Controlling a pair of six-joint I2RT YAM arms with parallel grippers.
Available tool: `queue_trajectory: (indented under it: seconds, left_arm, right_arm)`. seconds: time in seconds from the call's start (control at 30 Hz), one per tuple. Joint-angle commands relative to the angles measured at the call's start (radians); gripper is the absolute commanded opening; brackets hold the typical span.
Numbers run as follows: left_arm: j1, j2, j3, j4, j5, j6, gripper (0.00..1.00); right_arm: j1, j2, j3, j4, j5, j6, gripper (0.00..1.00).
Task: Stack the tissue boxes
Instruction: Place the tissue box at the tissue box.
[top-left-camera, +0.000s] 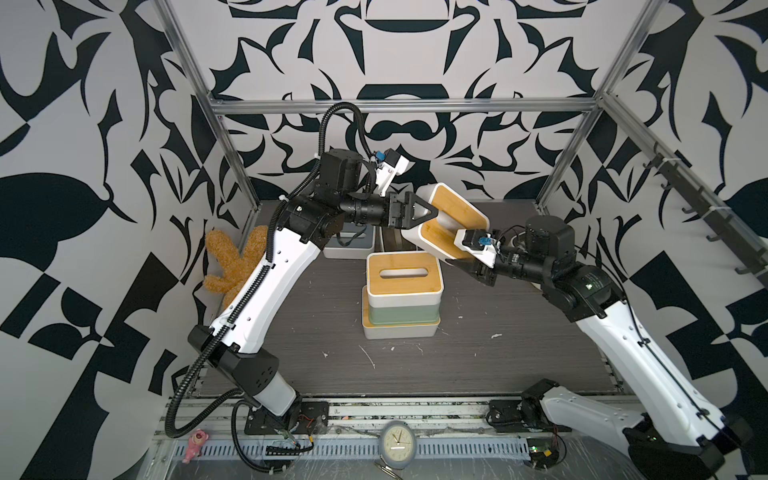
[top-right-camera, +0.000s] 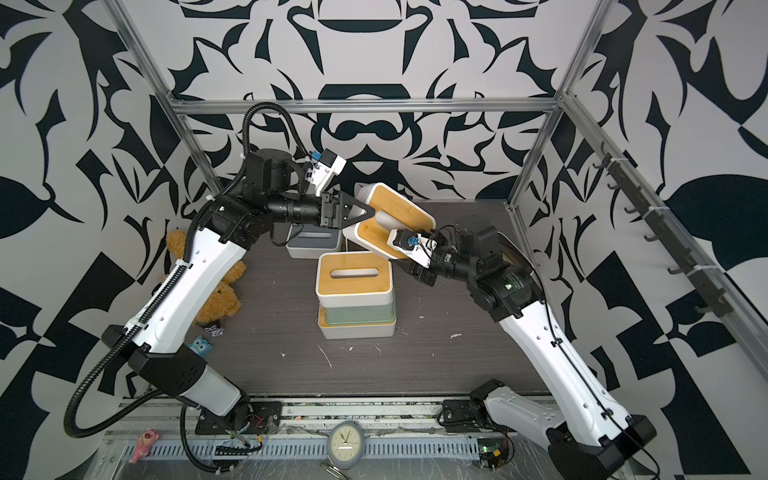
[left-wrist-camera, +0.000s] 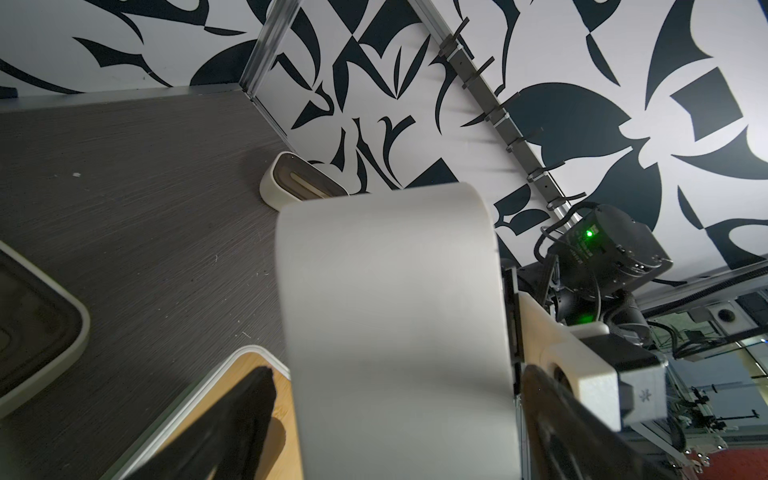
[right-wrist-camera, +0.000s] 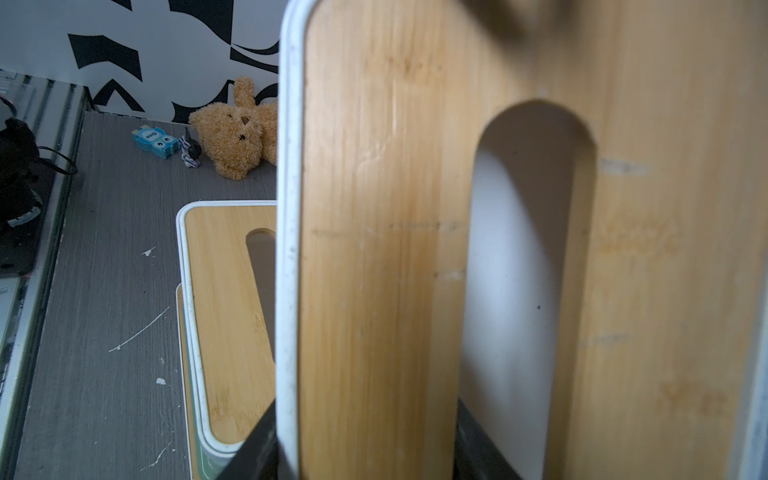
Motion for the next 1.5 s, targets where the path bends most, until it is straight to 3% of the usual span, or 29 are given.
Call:
queue_trajectory:
  seconds: [0.0, 0.2, 0.5, 1.13, 1.27, 1.47]
  left_arm:
    - [-0.006, 0.009, 0.028, -0.059, -0.020, 0.022, 0.90]
    - [-0.009, 0.024, 0.058, -0.091, -0.039, 0.027, 0.80]
    - [-0.038, 0.058, 0.131, -0.193, -0.105, 0.070, 0.75]
    - [-0.039, 0.065, 0.120, -0.174, -0.096, 0.032, 0.54]
    - [-0.038, 0.038, 0.083, -0.116, -0.100, 0.023, 0.51]
    - [-0.023, 0.004, 0.038, -0.022, -0.089, -0.035, 0.47]
  right_arm:
    - [0.010, -0.035, 0.017, 0.080, 0.007, -0.019, 0.15]
    - [0.022, -0.028, 0.019, 0.072, 0.020, -0.023, 0.15]
    - [0.038, -0.016, 0.022, 0.057, 0.037, -0.023, 0.15]
    - [0.054, -0.003, 0.022, 0.050, 0.040, -0.017, 0.15]
    - [0.054, -0.010, 0.025, 0.045, 0.040, 0.005, 0.19]
    - [0.053, -0.027, 0.027, 0.052, 0.060, 0.051, 0.40]
